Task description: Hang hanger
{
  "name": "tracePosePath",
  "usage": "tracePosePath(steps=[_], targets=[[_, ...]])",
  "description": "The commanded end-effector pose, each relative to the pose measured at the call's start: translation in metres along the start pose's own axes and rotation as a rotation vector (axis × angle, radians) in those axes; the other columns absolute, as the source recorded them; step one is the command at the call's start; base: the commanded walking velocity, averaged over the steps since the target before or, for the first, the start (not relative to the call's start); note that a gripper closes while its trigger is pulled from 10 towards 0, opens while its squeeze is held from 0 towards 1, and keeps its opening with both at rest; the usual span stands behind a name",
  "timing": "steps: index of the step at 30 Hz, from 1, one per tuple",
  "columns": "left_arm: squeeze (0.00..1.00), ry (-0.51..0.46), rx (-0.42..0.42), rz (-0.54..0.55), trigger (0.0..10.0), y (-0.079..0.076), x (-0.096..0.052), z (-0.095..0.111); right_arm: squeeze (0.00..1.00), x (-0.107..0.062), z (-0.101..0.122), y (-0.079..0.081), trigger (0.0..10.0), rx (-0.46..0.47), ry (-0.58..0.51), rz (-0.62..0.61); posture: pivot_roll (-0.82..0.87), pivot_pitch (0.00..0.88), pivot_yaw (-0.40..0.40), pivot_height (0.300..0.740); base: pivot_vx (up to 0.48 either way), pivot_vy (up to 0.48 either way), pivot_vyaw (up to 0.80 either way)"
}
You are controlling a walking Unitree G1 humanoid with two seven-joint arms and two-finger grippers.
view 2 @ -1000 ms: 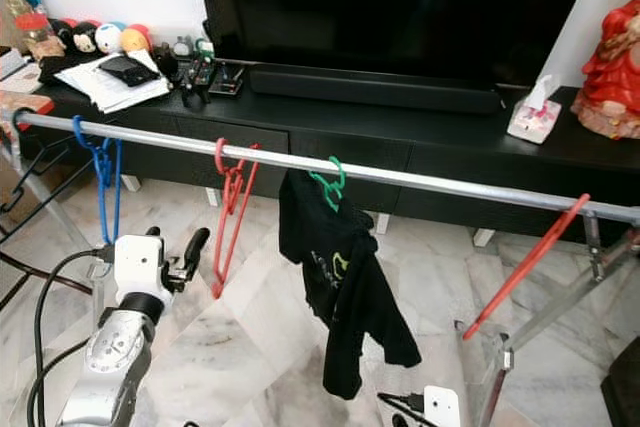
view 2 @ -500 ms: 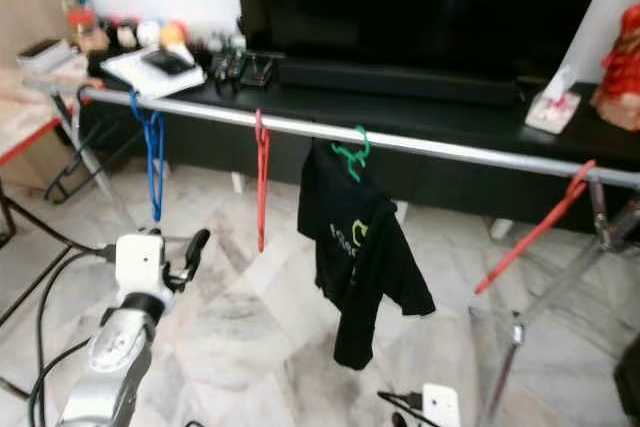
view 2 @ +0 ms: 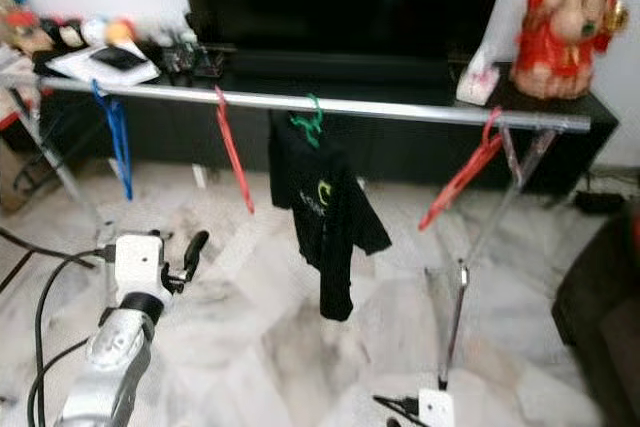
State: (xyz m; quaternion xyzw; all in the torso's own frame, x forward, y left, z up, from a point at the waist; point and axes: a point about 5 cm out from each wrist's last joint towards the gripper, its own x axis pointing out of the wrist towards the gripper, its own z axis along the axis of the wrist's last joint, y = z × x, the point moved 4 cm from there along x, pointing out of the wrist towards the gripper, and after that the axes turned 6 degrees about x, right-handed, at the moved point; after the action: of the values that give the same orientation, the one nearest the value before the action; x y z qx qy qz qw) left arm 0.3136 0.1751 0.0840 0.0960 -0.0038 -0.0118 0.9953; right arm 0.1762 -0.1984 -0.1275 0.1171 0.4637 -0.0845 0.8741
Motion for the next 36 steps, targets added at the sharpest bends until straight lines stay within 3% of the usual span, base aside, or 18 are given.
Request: tracePosePath(steps=[1, 31, 34, 36], targets=[[0.00, 0.000, -0.011, 0.004, 10.0, 0.000, 0.000, 0.001, 0.00, -0.001, -0.003, -0.002, 10.0, -0.006, 0.005, -0.004, -0.07, 0.031, 0.003, 0.740, -0.274, 0.000, 0.00], [0.00, 0.011, -0.014, 0.008, 10.0, 0.000, 0.000, 0.000, 0.00, -0.002, -0.009, -0.003, 10.0, -0.002, 0.024, -0.009, -0.06, 0.062, 0.002, 0.740, -0.274, 0.000, 0.00], [0.00, 0.054, -0.004, -0.014, 10.0, -0.002, 0.000, -0.009, 0.00, -0.002, -0.012, -0.002, 10.0, 0.000, 0.029, -0.008, -0.06, 0.064, 0.002, 0.740, -0.176, 0.000, 0.00], [0.00, 0.174, 0.030, -0.037, 10.0, -0.004, -0.001, -0.035, 0.00, -0.002, -0.014, 0.000, 10.0, 0.000, 0.034, -0.006, -0.05, 0.064, 0.001, 0.740, 0.000, 0.000, 0.00]])
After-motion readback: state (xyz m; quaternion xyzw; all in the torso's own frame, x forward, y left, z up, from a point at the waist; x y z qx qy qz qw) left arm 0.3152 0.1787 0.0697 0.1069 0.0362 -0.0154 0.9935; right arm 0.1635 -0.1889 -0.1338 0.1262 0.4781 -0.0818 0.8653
